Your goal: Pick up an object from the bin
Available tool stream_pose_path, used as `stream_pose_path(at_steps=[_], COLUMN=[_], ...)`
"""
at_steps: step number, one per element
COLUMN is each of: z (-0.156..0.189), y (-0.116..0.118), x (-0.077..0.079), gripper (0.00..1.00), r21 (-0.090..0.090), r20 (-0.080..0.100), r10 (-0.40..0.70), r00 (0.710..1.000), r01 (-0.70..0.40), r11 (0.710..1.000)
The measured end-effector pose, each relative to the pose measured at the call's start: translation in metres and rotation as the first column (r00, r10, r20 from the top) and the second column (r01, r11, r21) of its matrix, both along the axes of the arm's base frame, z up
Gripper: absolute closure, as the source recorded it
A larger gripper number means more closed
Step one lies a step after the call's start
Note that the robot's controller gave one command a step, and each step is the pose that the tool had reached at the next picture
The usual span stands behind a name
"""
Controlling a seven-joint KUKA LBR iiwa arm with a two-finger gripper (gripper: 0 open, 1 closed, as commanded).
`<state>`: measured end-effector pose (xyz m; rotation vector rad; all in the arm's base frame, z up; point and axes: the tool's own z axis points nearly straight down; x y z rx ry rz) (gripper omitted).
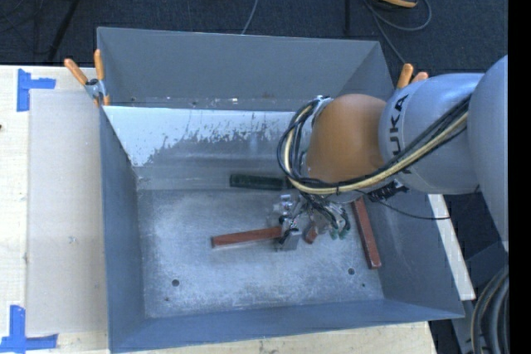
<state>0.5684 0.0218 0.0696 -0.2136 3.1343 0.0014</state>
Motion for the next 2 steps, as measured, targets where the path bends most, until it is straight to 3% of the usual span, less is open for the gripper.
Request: stream_pose_path(at_steps=[1,2], z=[-0.001,0.121], y=[0.011,0.017], x=[-0.035,0.021], gripper=[1.0,1.0], r21=[0.0,-0.004], r20=[-0.004,0.008], r10=[0.203,0.505], r00=[0.979,0.863], r01=[-0.203,-0.504], r11=[0.979,0.863])
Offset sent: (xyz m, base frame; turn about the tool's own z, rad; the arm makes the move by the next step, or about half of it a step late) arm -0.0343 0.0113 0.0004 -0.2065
